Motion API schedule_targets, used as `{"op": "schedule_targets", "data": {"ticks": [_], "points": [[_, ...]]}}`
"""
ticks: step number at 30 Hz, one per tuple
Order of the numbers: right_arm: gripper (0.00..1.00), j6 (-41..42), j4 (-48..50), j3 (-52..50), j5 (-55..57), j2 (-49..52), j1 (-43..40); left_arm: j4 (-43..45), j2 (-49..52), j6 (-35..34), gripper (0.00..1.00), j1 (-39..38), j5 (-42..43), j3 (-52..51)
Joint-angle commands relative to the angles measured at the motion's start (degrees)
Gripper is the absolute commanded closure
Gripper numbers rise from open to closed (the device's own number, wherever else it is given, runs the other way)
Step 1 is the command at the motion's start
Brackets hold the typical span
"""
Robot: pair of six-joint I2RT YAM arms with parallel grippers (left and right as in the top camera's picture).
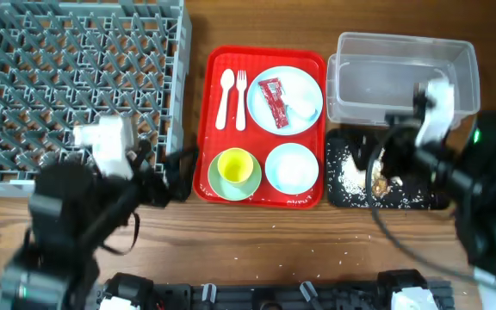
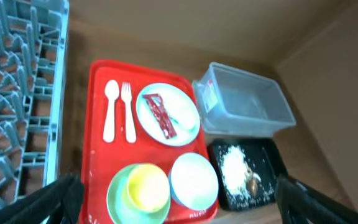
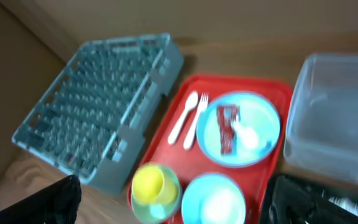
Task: Sort waste into correct bins and load items into the dishwasher rack
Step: 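Grasp the red wrapper on the blue plate with the right gripper, then carry the red wrapper into the clear plastic bin and release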
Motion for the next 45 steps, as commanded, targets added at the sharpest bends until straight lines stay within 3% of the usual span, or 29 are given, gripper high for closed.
{"op": "schedule_targets", "data": {"ticks": [1, 2, 3, 7, 9, 17, 21, 22, 23, 24, 31, 37, 38, 39, 40, 42, 45], "points": [[0.00, -3.8, 3.7, 2.5, -8.1, 5.3, 0.1, -3.0, 8.0, 0.3, 0.00, 0.3, -1.0, 5.4], [0.00, 1.2, 4.8, 2.5, -8.5, 8.2, 1.4, -3.1, 9.3, 0.3, 0.00, 0.3, -1.0, 5.4], [0.00, 0.7, 4.6, 2.5, -7.3, 10.3, 3.2, -3.1, 9.9, 0.3, 0.00, 0.3, -1.0, 5.4], [0.00, 3.7, 5.0, 2.5, 17.8, 26.8, 16.5, -4.6, 10.8, 0.3, 0.00, 0.3, -2.6, 5.3], [0.25, 3.9, 12.6, 2.5, 17.7, 37.4, 18.3, -4.8, 10.8, 0.3, 0.00, 0.3, -2.6, 5.3], [0.54, 8.0, 27.2, 2.5, 21.6, 61.1, 19.5, -4.8, 10.8, 0.3, 0.00, 0.3, -2.6, 5.3], [0.60, 8.0, 29.2, 2.5, 22.4, 65.8, 19.5, -4.8, 10.8, 0.3, 0.00, 0.3, -2.6, 5.3], [0.84, 9.7, 29.2, 2.5, 24.6, 66.1, 19.5, -4.8, 10.8, 0.3, 0.00, 0.3, -2.6, 5.3], [0.95, 9.7, 28.9, 2.6, 24.4, 65.5, 19.5, -4.8, 10.8, 0.3, 0.00, 0.3, -2.6, 5.3], [0.96, 9.7, 28.5, 2.6, 24.4, 64.1, 19.5, -4.8, 10.8, 0.3, 0.00, 0.3, -2.6, 5.3], [0.96, 9.6, 23.5, 2.6, 24.7, 39.6, 12.5, -4.8, 10.8, 0.3, 0.00, 0.3, -2.6, 5.3], [0.96, 7.0, 18.2, 2.1, 33.8, 39.7, -0.3, -4.9, 10.8, 0.3, 0.00, 0.3, -2.6, 5.3], [0.92, 5.2, 18.5, 2.2, 33.8, 41.5, -1.2, -4.8, 10.8, 0.3, 0.00, 0.3, -2.6, 5.3], [0.45, 3.5, 20.1, 2.2, 33.7, 43.0, -1.3, -4.8, 10.8, 0.3, 0.00, 0.3, -2.6, 5.3], [0.33, 1.4, 21.1, 2.2, 31.3, 43.2, -1.1, -4.8, 10.8, 0.3, 0.00, 0.3, -2.6, 5.3], [0.29, 1.4, 20.7, 2.4, 22.3, 41.2, 0.5, -4.8, 10.8, 0.3, 0.00, 0.3, -2.6, 5.3], [0.28, 1.8, 19.8, 2.4, 24.3, 39.8, 5.9, -4.8, 10.8, 0.3, 0.00, 0.3, -2.6, 5.3]]}}
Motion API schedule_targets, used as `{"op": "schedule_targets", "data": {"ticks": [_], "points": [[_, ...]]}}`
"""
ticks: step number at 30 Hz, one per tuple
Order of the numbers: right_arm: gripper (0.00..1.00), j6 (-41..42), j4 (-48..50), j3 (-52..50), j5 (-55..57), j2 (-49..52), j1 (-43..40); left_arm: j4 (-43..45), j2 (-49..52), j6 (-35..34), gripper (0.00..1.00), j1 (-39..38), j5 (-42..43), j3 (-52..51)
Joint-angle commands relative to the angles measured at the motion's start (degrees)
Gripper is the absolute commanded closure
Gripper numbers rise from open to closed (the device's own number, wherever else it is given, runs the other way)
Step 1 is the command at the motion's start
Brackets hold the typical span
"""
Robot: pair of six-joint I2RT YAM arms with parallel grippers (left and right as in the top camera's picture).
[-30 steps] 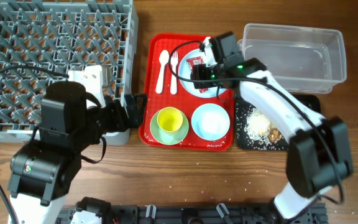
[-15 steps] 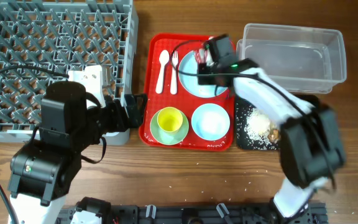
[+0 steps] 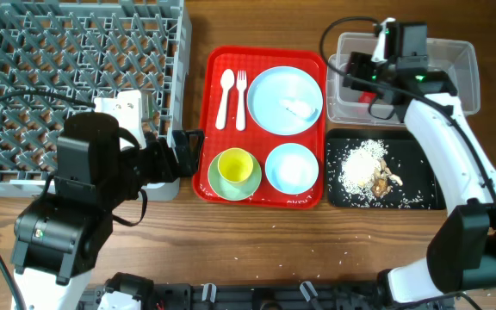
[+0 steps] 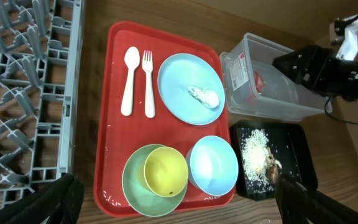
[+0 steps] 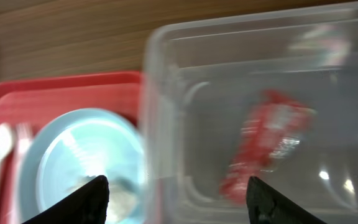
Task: Sort waste into correct bins and load items into the dishwasher rack
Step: 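Carry the red wrapper into the clear plastic bin and release, then move the right gripper to the yellow cup and grasp it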
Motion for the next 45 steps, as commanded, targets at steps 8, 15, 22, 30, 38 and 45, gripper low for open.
{"op": "schedule_targets", "data": {"ticks": [8, 15, 22, 30, 38, 45], "points": [[0.38, -8.7, 5.4, 0.0, 8.2, 11.8, 15.9, 0.1, 0.0, 0.3, 0.00, 0.3, -0.6, 1.1], [0.92, -8.1, 8.0, 0.1, 9.5, 20.0, 15.8, 0.1, 0.0, 0.3, 0.00, 0.3, -0.6, 1.1], [0.96, 6.4, 4.7, 0.1, 4.1, -3.9, 6.8, 0.1, 0.0, 0.3, 0.00, 0.3, -0.6, 1.1], [0.09, 0.7, -0.5, 0.1, 3.0, 1.2, -2.1, 0.1, 0.0, 0.3, 0.00, 0.3, -0.6, 1.1], [0.30, 3.0, -27.5, -0.3, -11.1, -20.0, 6.3, 0.1, 0.0, 0.3, 0.00, 0.3, -0.6, 1.1], [0.60, 16.9, -17.6, -20.0, -2.3, -17.5, 27.3, 0.1, 0.0, 0.3, 0.00, 0.3, -0.6, 1.1]]}}
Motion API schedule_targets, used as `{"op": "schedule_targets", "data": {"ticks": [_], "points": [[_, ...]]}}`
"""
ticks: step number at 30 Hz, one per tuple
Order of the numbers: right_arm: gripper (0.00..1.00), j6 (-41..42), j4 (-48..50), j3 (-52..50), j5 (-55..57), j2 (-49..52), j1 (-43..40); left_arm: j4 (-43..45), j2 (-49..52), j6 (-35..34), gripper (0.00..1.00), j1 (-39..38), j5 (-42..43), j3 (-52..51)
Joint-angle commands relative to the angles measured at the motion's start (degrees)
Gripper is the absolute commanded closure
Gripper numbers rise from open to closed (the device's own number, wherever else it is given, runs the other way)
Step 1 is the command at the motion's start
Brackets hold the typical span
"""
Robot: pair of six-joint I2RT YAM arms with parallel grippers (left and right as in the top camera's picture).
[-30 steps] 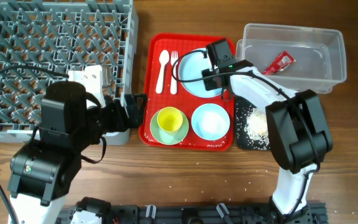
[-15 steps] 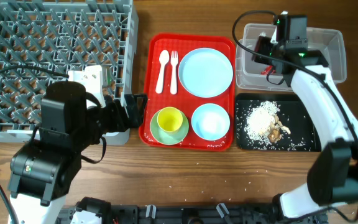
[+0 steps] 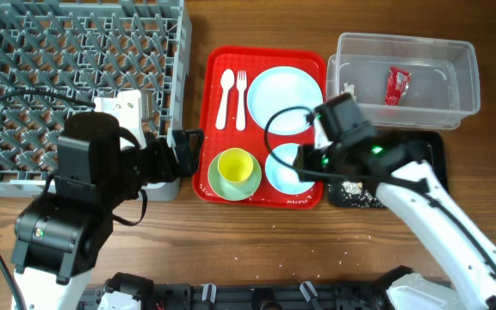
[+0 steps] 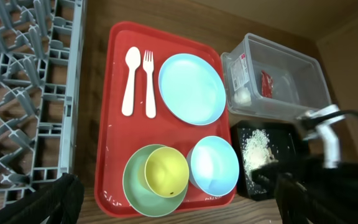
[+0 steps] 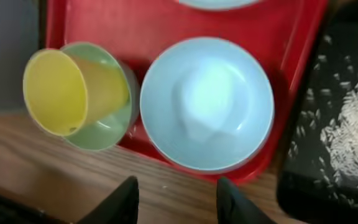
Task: Sort waste into correct bins and load items into the dishwasher rack
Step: 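Move the right gripper to the yellow cup and grasp it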
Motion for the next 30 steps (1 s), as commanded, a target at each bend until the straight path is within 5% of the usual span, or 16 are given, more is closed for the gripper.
{"op": "schedule_targets", "data": {"ticks": [1, 20, 28, 30], "points": [[0.62, 6.6, 3.4, -5.0, 7.2, 1.8, 4.4, 0.0, -0.1, 0.3, 0.00, 0.3, -0.4, 1.1], [0.64, 0.0, 9.1, -5.2, 0.4, 4.5, 6.2, 0.0, -0.1, 0.3, 0.00, 0.3, -0.4, 1.1], [0.71, -0.5, 20.5, -5.2, 5.6, 21.0, 8.6, 0.0, -0.1, 0.3, 0.00, 0.3, -0.4, 1.1], [0.81, -0.4, 20.7, -5.1, 6.0, 20.9, 8.6, 0.0, -0.1, 0.3, 0.00, 0.3, -0.4, 1.1]]}}
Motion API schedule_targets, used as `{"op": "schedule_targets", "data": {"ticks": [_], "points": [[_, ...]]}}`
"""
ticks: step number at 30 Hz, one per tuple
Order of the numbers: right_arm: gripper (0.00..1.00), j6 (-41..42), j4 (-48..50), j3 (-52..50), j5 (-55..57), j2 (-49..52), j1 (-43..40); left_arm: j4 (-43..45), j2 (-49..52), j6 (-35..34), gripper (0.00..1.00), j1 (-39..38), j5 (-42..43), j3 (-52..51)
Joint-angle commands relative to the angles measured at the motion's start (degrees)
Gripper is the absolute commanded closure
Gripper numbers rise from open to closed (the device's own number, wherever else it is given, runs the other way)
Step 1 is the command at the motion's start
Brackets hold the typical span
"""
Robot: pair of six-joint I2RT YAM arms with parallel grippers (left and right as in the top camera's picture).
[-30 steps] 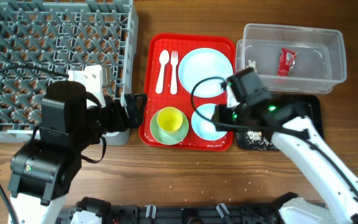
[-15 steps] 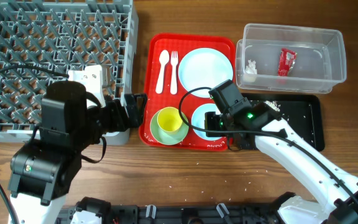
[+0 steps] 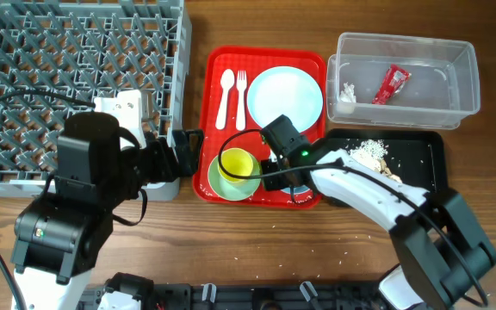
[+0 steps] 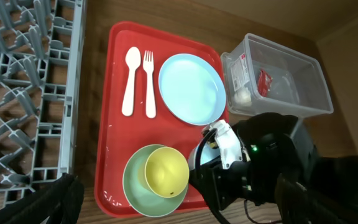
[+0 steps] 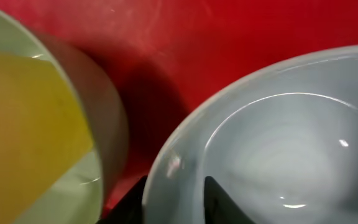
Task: Sort waste into correct bins and load items into the dishwasher rack
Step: 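Move the right gripper to the yellow cup and grasp it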
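A red tray holds a white spoon, a fork, a bare light-blue plate, a yellow cup standing in a green bowl, and a light-blue bowl. My right gripper is down at that blue bowl's left rim, one finger outside and one inside, shut on it. In the overhead view the arm hides the bowl. My left gripper hangs open at the tray's left edge, holding nothing.
The grey dishwasher rack fills the back left. A clear bin at the back right holds a red wrapper and a white wad. A black tray with rice lies in front of it.
My right gripper was above the blue bowl with its jaws apart. Now it is low on the bowl's left rim, with the jaws closer together. The left arm has not moved.
First the red wrapper and a white wad lay on the plate. Then the wrapper was in the clear bin under my right gripper, the wad still on the plate. Later the plate was bare, the wad in the bin. My right gripper stood over the blue bowl, and now grips its rim.
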Motion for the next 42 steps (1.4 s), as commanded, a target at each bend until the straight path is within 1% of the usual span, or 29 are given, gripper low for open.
{"op": "schedule_targets", "data": {"ticks": [1, 2, 4, 6, 8, 10, 17, 19, 20, 23, 24, 25, 27, 28, 30, 32, 34, 36, 37, 39, 40, 41, 42], "points": [[0.82, 1.6, 0.3, 0.1, 5.1, 0.5, 0.2, 0.1, -0.1, 0.3, 0.00, 0.3, -0.4, 1.1], [0.84, 3.6, 0.3, 0.1, 7.8, 0.5, 0.2, 0.1, -0.1, 0.3, 0.00, 0.3, -0.4, 1.1], [0.96, 3.6, 0.7, 0.1, 6.8, 0.4, -0.5, 0.1, -0.1, 0.3, 0.00, 0.3, -0.4, 1.1], [0.96, 3.3, -0.7, 0.7, 5.9, -0.3, -0.5, 0.1, -0.1, 0.3, 0.00, 0.3, -0.4, 1.1], [0.96, 3.3, -2.9, 2.2, 5.9, -3.5, -0.5, 0.1, -0.1, 0.3, 0.00, 0.3, -0.4, 1.1], [0.96, 3.3, -2.8, 2.7, 4.8, -6.4, -0.5, 0.1, -0.1, 0.3, 0.00, 0.3, -0.4, 1.1], [0.96, 3.8, -3.7, 2.7, 3.6, -7.0, -0.5, 0.1, -0.1, 0.3, 0.00, 0.3, -0.4, 1.1], [0.95, 3.8, -3.7, 2.6, 4.9, -7.0, -0.5, 0.1, -0.1, 0.3, 0.00, 0.3, -0.4, 1.1], [0.90, 3.3, -4.0, 2.4, 5.5, -7.0, -0.4, 0.1, -0.1, 0.3, 0.00, 0.3, -0.4, 1.1], [0.54, 2.9, -4.7, 2.1, 6.2, -7.0, -0.4, 0.1, -0.1, 0.3, 0.00, 0.3, -0.4, 1.1], [0.44, 3.1, -4.7, 2.3, 6.2, -7.1, -0.4, 0.1, -0.1, 0.3, 0.00, 0.3, -0.4, 1.1], [0.43, 3.2, -4.9, 2.8, 6.2, -7.5, -0.4, 0.1, -0.1, 0.3, 0.00, 0.3, -0.4, 1.1], [0.43, 3.3, -6.1, 4.2, 6.2, -9.6, -0.4, 0.1, -0.1, 0.3, 0.00, 0.3, -0.4, 1.1], [0.43, 2.8, -7.6, 5.3, 6.2, -14.2, -0.4, 0.1, -0.1, 0.3, 0.00, 0.3, -0.4, 1.1], [0.43, 2.9, -9.5, 5.8, 6.2, -19.3, -0.4, 0.1, -0.1, 0.3, 0.00, 0.3, -0.4, 1.1], [0.39, 3.3, -9.9, 5.8, 5.2, -26.7, -0.4, 0.1, -0.1, 0.3, 0.00, 0.3, -0.4, 1.1], [0.40, 3.0, -9.2, 5.8, 1.3, -29.9, -0.4, 0.8, -0.1, -1.2, 0.00, 0.3, 1.2, 1.1], [0.49, 1.7, -9.3, 5.6, -2.0, -28.8, -0.3, 0.8, -0.1, -3.5, 0.00, 0.3, 3.7, 1.1], [0.52, 1.7, -9.2, 5.6, -3.1, -26.2, -0.3, 0.7, -0.1, -3.5, 0.00, 0.3, 4.5, 1.1], [0.53, 1.6, -7.5, 5.6, -2.9, -18.9, -0.3, -2.9, -0.1, -2.4, 0.00, 0.3, 3.4, 1.1], [0.55, 1.7, -5.7, 5.6, -2.9, -15.0, -0.3, -5.4, -0.2, -3.7, 0.00, 0.5, 2.9, 1.1], [0.56, 1.8, -2.7, 5.6, -3.0, -10.7, -0.2, -8.0, -0.9, -4.7, 0.00, 1.7, 2.9, 1.1], [0.56, 1.8, -0.7, 5.6, -3.0, -8.4, 0.0, -9.3, -1.8, -4.7, 0.00, 3.3, 2.9, 1.1]]}}
